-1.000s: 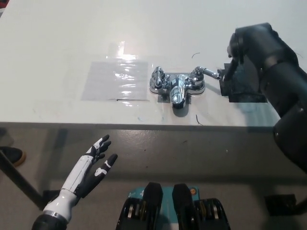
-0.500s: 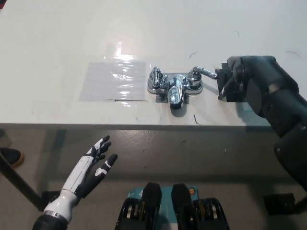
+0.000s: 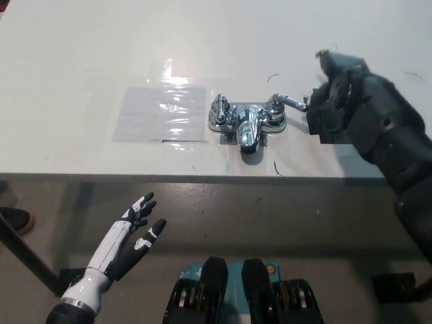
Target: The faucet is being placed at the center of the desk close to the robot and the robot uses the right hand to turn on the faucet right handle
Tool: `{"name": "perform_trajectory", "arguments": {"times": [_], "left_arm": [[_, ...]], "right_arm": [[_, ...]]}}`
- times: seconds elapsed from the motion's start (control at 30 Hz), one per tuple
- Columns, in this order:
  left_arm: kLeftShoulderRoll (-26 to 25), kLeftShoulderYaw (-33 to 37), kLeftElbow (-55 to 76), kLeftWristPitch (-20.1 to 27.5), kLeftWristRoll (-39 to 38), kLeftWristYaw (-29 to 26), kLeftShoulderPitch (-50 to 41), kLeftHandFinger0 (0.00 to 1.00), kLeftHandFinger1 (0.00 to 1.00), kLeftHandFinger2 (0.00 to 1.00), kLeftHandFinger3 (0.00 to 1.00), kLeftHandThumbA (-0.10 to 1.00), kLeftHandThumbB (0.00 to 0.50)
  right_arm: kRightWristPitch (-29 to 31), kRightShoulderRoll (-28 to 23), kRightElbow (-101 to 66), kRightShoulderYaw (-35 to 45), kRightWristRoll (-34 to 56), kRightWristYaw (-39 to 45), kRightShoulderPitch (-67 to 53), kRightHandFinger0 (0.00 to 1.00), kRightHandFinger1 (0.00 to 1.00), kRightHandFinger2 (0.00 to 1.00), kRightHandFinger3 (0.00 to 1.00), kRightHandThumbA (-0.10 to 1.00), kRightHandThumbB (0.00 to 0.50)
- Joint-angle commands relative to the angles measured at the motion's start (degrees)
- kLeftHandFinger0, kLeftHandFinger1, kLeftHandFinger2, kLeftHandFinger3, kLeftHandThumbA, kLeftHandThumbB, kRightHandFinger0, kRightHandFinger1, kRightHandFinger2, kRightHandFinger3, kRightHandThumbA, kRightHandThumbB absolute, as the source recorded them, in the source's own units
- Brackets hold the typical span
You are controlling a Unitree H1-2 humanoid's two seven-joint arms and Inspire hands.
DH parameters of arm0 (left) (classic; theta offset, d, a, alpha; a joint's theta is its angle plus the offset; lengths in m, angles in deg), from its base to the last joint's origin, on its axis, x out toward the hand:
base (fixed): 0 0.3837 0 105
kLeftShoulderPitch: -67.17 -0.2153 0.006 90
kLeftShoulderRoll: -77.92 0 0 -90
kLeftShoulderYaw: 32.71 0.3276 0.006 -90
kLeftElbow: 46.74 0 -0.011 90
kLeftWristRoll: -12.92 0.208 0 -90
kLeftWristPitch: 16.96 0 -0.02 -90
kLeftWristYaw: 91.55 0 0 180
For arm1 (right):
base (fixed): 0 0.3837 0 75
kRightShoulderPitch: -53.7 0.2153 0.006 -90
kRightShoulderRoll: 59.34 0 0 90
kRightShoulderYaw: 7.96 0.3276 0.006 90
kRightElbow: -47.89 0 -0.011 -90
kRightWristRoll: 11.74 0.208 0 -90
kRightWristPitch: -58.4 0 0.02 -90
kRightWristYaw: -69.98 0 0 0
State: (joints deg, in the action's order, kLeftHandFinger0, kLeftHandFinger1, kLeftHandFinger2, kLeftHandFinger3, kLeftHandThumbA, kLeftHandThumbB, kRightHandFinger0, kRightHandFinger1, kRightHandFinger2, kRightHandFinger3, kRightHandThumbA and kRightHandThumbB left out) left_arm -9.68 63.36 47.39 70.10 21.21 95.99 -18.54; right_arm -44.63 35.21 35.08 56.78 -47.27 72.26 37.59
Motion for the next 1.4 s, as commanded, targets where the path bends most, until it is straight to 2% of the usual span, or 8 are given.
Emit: {"name": "perform_trajectory", "arguments": {"times": [0.0,0.4,0.6,0.73,0.8,0.9,1.1,1.37], "left_arm": [[-0.84,-1.32,1.92,1.51,-0.61,-0.15,-1.51,1.0,1.0,1.0,1.0,0.84,0.399],[-0.86,-1.51,1.46,1.87,-0.44,-0.39,-2.67,1.0,1.0,1.0,1.0,0.85,0.367],[-1.07,-1.67,0.73,1.99,-0.61,-0.33,-2.59,1.0,1.0,1.0,1.0,0.86,0.358],[-1.04,-1.71,0.2,2.16,-0.93,-0.24,-2.79,1.0,1.0,1.0,1.0,0.88,0.38],[-1.01,-1.8,0.07,2.26,-1.18,-0.19,-2.63,1.0,1.0,1.0,1.0,0.9,0.381],[-1.11,-1.86,0.03,2.4,-1.44,-0.04,-2.77,1.0,1.0,1.0,1.0,0.94,0.397],[-1.32,-2.51,-1.07,3.34,-2.96,0.44,-1.76,1.0,1.0,1.0,1.0,1.0,0.446],[-0.62,-1.83,-1.74,5.6,-3.57,0.61,-3.92,1.0,1.0,1.0,1.0,0.97,0.425]], "right_arm": [[4.91,-12.21,-14.93,13.47,5.49,-26.41,14.94,1.0,1.0,1.0,1.0,1.0,0.231],[0.67,-19.55,-67.56,27.32,0.4,-16.74,1.95,1.0,1.0,1.0,1.0,1.0,0.211],[-6.5,-16.02,-103.02,33.54,9.72,-4.52,-8.89,1.0,1.0,1.0,1.0,1.0,0.302],[-11.07,-13.28,-125.76,34.21,18.13,-1.98,-18.03,1.0,1.0,1.0,1.0,1.0,0.266],[-5.43,-13.76,-131.62,33.31,19.18,-3.45,-25.28,1.0,1.0,1.0,1.0,1.0,0.232],[7.68,-12.75,-131.62,31.26,28.48,-8.78,-37.12,1.0,1.0,1.0,1.0,1.0,0.34],[26.93,-9.3,-131.62,28.64,25.38,-14.87,-55.32,1.0,1.0,1.0,1.0,1.0,0.307],[36.65,-11.38,-131.62,31.48,28.53,-18.58,-63.77,1.0,1.0,1.0,1.0,1.0,0.261]]}}
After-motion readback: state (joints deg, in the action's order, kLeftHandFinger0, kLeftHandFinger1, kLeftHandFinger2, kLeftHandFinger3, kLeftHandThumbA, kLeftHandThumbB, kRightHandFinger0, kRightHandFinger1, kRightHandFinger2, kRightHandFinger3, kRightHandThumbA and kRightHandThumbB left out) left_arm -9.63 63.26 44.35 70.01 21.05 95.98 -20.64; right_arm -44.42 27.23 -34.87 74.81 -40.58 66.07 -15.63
